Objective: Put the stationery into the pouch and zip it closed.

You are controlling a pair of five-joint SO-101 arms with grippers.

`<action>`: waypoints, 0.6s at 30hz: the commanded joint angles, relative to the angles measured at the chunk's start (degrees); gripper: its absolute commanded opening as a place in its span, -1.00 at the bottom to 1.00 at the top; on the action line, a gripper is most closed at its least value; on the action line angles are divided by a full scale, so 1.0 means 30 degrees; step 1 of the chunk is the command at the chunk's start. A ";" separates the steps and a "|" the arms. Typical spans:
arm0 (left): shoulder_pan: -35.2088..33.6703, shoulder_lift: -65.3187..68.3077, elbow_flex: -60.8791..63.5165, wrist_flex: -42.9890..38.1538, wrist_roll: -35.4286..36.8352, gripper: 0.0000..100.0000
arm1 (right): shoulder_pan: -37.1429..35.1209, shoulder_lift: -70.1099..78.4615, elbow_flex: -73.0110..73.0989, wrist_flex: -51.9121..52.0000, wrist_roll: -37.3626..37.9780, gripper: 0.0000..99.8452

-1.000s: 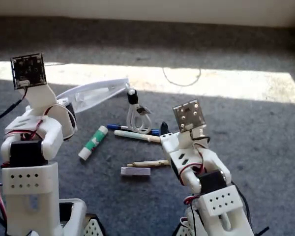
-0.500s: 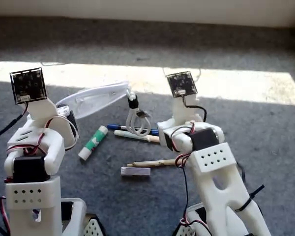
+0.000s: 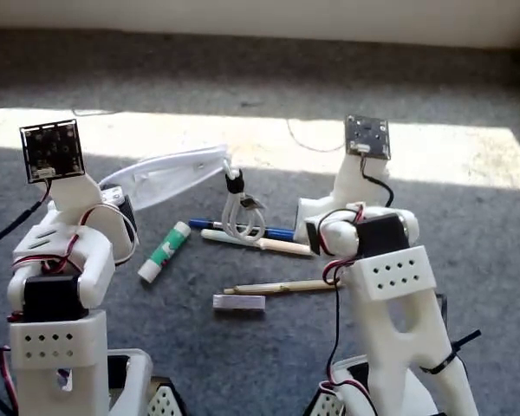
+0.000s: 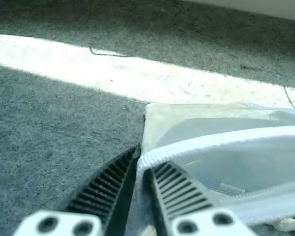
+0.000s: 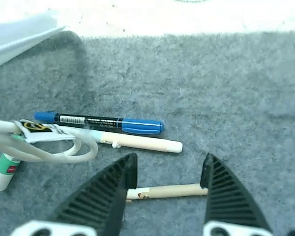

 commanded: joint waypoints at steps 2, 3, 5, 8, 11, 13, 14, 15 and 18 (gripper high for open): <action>-0.0044 -0.0073 0.0220 -0.0234 -0.0147 -0.98 | 0.0190 -0.0044 -0.2828 0.1392 -0.1201 -0.59; -0.0044 -0.0073 0.0337 -0.0322 -0.0147 -0.98 | 0.0190 -0.0015 -0.2945 0.1392 -0.1231 -0.59; -0.0044 -0.0073 0.0366 -0.0322 -0.0147 -0.98 | 0.0190 -0.0015 -0.2916 0.1509 -0.1289 -0.59; -0.0044 -0.0073 0.0366 -0.0322 -0.0147 -0.98 | 0.0190 -0.0015 -0.2886 0.1421 -0.1143 -0.59; -0.0044 -0.0073 0.0366 -0.0322 -0.0147 -0.98 | 0.0190 0.0366 -0.2212 0.1421 0.0029 -0.59; -0.0044 -0.0073 0.0396 -0.0322 -0.0147 -0.98 | 0.0190 0.0982 -0.1509 0.1421 0.0850 -0.59; -0.0044 -0.0073 0.0396 -0.0322 -0.0147 -0.98 | 0.0190 0.1304 -0.1245 0.1568 0.0850 -0.59; -0.0044 -0.0073 0.0396 -0.0322 -0.0147 -0.98 | 0.0190 0.1802 -0.0982 0.1978 0.0469 -0.59; -0.0044 -0.0073 0.0396 -0.0322 -0.0147 -0.98 | 0.0190 0.3648 -0.1187 0.4322 -0.1905 -0.55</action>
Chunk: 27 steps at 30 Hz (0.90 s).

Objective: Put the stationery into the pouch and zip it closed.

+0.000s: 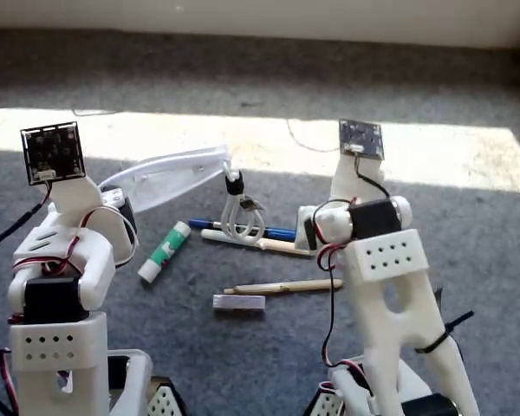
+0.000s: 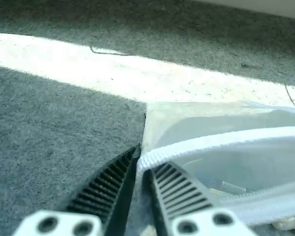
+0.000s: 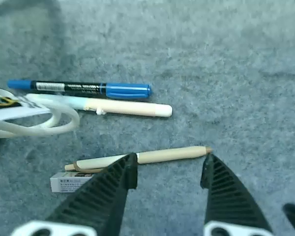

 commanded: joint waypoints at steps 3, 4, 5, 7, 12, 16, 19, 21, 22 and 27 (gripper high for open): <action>-0.0044 -0.0044 0.0103 -0.0322 -0.0147 -0.98 | 0.0161 0.3033 -0.2066 0.3092 -0.3634 -0.31; -0.0044 -0.0044 0.0103 -0.0322 -0.0147 -0.98 | 0.0161 0.3648 -0.2447 0.3502 -0.4249 -0.23; -0.0044 -0.0044 0.0132 -0.0322 -0.0147 -0.98 | 0.0161 0.4176 -0.2769 0.4000 -0.4894 -0.14; -0.0044 -0.0044 0.0132 -0.0322 -0.0147 -0.98 | 0.0015 0.4938 -0.3150 0.4733 -0.5861 -0.06; -0.0044 -0.0044 0.0132 -0.0322 -0.0147 -0.98 | -0.1832 0.6139 -0.3179 0.4498 -0.7004 -0.06; -0.0073 -0.0044 0.0161 -0.0322 -0.0176 -0.98 | -0.2359 0.6784 -0.3121 0.2916 -0.8059 -0.06; -0.0103 -0.0044 0.0190 -0.0322 -0.0176 -0.98 | -0.2418 0.7341 -0.3121 0.2271 -0.8498 -0.06; -0.0132 -0.0044 0.0190 -0.0322 -0.0176 -0.98 | -0.2418 0.7780 -0.3121 0.1890 -0.8762 -0.06; -0.0132 -0.0044 0.0190 -0.0322 -0.0176 -0.98 | -0.2418 0.8103 -0.3121 0.1685 -0.8850 -0.06; -0.0132 -0.0044 0.0190 -0.0322 -0.0176 -0.98 | -0.2740 1.0242 -0.3121 0.1363 -0.8733 -0.06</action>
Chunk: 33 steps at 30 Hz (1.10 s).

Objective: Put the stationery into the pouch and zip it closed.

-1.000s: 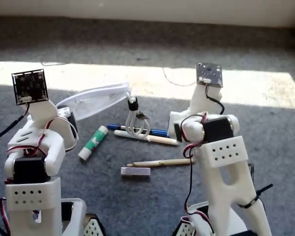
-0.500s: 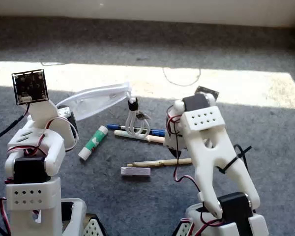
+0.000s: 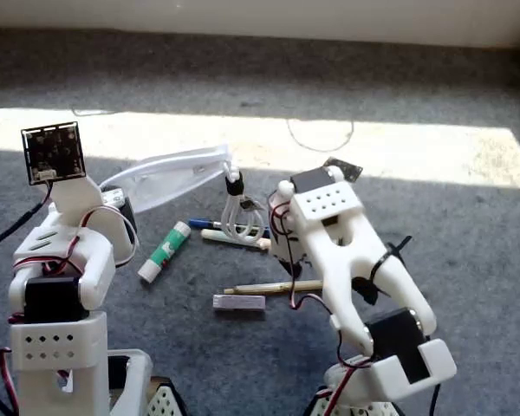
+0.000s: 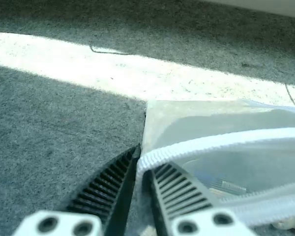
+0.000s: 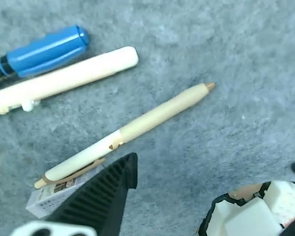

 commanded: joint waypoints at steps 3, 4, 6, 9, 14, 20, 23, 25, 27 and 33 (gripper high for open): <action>-0.0161 -0.0044 0.0161 -0.0322 -0.0176 -0.98 | -0.0894 0.1832 -0.0982 -0.0337 -0.0088 -0.06; -0.0161 -0.0044 0.0161 -0.0322 -0.0176 -0.98 | -0.0894 0.2183 -0.1011 -0.0337 -0.0088 -0.06; -0.0161 -0.0044 0.0161 -0.0322 -0.0176 -0.98 | -0.0894 0.2799 -0.1070 -0.0337 -0.0059 -0.06; -0.0161 -0.0044 0.0161 -0.0322 -0.0176 -0.98 | -0.0864 0.3385 -0.1128 -0.0366 -0.0059 -0.06; -0.0161 -0.0044 0.0161 -0.0293 -0.0176 -0.98 | -0.0864 0.3678 -0.1070 -0.0396 -0.0029 -0.19; -0.0161 -0.0044 0.0161 -0.0234 -0.0176 -0.98 | -0.0777 0.3678 -0.0982 -0.1597 0.1553 -0.55; -0.0161 -0.0044 0.0161 -0.0234 -0.0176 -0.98 | -0.0777 0.3648 -0.0982 -0.1597 0.2051 -0.66; -0.0161 -0.0044 0.0161 -0.0205 -0.0176 -0.98 | -0.0747 0.3648 -0.0982 -0.1597 0.2344 -0.73; -0.0161 -0.0044 0.0161 -0.0205 -0.0176 -0.98 | -0.0747 0.3648 -0.1070 -0.1597 0.2667 -0.83; -0.0161 -0.0044 0.0161 -0.0205 -0.0176 -0.98 | 0.0747 0.3678 -0.1128 -0.1597 0.4337 -0.98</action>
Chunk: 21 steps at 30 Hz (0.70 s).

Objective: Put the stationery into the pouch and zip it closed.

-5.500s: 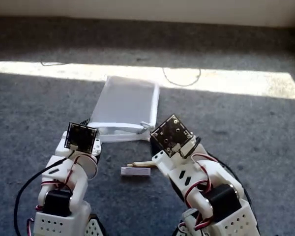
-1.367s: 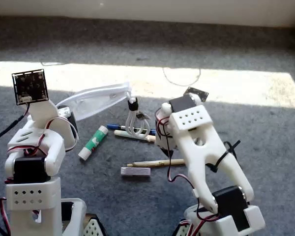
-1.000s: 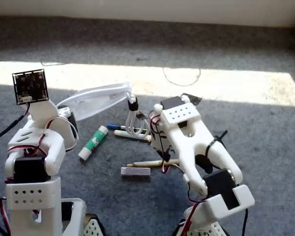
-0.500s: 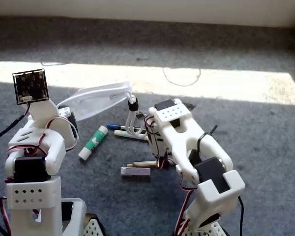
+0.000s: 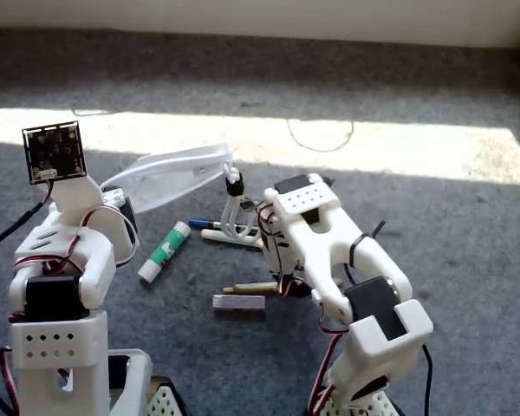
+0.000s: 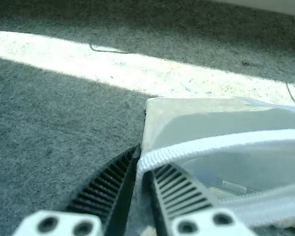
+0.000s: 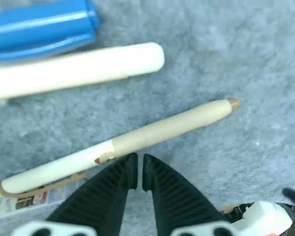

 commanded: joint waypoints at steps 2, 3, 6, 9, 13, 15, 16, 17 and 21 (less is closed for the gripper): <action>-0.0161 -0.0044 0.0190 -0.0205 -0.0147 -0.98 | 0.1451 -0.0249 -0.1040 -0.0220 0.0879 -0.98; -0.0161 -0.0044 0.0190 -0.0205 -0.0147 -0.98 | 0.1656 -0.0249 -0.1040 -0.0220 0.0879 -0.98; -0.0161 -0.0044 0.0190 -0.0205 -0.0147 -0.98 | 0.1802 -0.0308 -0.1040 -0.0220 0.0908 -0.98; -0.0161 -0.0044 0.0190 -0.0205 -0.0147 -0.98 | 0.1744 -0.0366 -0.1040 -0.0132 0.0908 -0.98; -0.0161 -0.0044 0.0190 -0.0205 -0.0147 -0.98 | 0.1744 -0.0777 -0.1040 -0.0103 0.1993 -0.99; -0.0161 -0.0044 0.0190 -0.0205 -0.0147 -0.98 | 0.1714 -0.1832 -0.0923 -0.0190 0.2286 -0.99; -0.0161 -0.0044 0.0190 -0.0205 -0.0147 -0.98 | 0.1773 -0.2564 -0.0923 -0.0220 0.2286 -0.99; -0.0161 -0.0044 0.0190 -0.0205 -0.0147 -0.98 | 0.1773 -0.3355 -0.0864 -0.0220 0.2286 -0.99; -0.0161 -0.0044 0.0190 -0.0234 -0.0176 -0.98 | 0.1919 -0.6286 0.0571 -0.0601 0.2256 -0.99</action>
